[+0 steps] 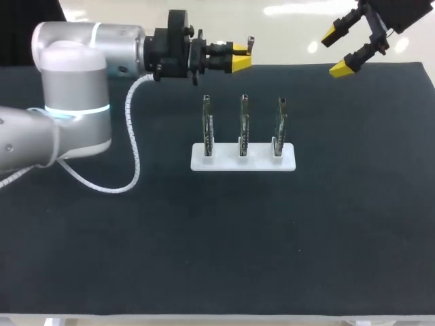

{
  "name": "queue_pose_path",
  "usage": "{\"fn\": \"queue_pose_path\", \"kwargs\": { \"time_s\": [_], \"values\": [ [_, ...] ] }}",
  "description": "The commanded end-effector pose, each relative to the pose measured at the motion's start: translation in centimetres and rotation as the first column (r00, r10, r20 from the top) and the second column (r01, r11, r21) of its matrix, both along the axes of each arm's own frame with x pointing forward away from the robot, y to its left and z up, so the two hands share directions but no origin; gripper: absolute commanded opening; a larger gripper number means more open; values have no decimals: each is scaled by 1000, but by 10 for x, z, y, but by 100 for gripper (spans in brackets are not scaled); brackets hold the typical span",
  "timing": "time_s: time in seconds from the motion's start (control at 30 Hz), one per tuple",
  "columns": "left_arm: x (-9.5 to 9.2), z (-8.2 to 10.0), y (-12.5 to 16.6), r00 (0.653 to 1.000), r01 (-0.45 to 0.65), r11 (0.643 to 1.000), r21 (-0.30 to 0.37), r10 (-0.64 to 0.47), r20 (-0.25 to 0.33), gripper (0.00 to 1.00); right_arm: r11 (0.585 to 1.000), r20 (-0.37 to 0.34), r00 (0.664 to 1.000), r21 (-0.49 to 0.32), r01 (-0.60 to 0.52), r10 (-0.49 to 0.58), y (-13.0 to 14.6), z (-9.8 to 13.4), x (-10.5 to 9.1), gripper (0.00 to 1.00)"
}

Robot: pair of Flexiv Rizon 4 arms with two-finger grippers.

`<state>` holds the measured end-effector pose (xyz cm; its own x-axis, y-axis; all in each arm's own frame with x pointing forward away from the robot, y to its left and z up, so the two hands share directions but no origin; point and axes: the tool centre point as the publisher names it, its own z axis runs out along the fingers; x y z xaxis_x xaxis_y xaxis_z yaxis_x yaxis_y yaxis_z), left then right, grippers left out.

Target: Pick up the optical module with the left hand, and insert it into the network port with the right hand.

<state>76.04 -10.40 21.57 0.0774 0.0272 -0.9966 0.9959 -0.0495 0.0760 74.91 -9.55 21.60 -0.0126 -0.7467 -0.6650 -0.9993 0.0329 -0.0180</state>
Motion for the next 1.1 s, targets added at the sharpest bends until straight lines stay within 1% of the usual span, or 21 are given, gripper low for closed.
{"fn": "queue_pose_path", "kwargs": {
  "time_s": [0.03, 0.7, 0.8, 0.9, 0.93, 0.97, 1.0, 1.1],
  "values": [
    [-4, 1, 0, 1000, -12, 1000, 0, 12, 2, 0, 1000, 0, 1000, 1, -1, 1, 0, 0, 1, 100],
    [-4, 1, 0, 1000, -12, 1000, 0, 12, 2, 0, 1000, 0, 1000, 1, -1, 1, 0, 0, 1, 100],
    [-4, 1, 0, 1000, -12, 1000, 0, 12, 2, 0, 1000, -15, 1000, 9, -5, 5, 10, 6, 4, 100],
    [-4, 1, 0, 1000, -12, 1000, 0, 12, 2, 0, 1000, -29, 1000, 27, 6, -5, 26, 12, 6, 100],
    [-4, 1, 0, 1000, -12, 1000, 0, 12, 2, 0, 1000, -28, 1000, 27, 7, -6, 32, 13, 7, 100],
    [-4, 1, 0, 1000, -12, 1000, 0, 12, 2, 0, 999, -25, 1000, 44, 13, -12, 37, 14, 8, 100],
    [-4, 1, 0, 1000, -12, 1000, 0, 12, 2, 0, 999, -11, 1000, 46, 15, -15, 43, 16, 8, 100],
    [-4, 1, 0, 1000, -12, 1000, 0, 12, 2, 0, 998, -10, 1000, 53, 25, -24, 60, 20, 9, 100]
  ]
}}
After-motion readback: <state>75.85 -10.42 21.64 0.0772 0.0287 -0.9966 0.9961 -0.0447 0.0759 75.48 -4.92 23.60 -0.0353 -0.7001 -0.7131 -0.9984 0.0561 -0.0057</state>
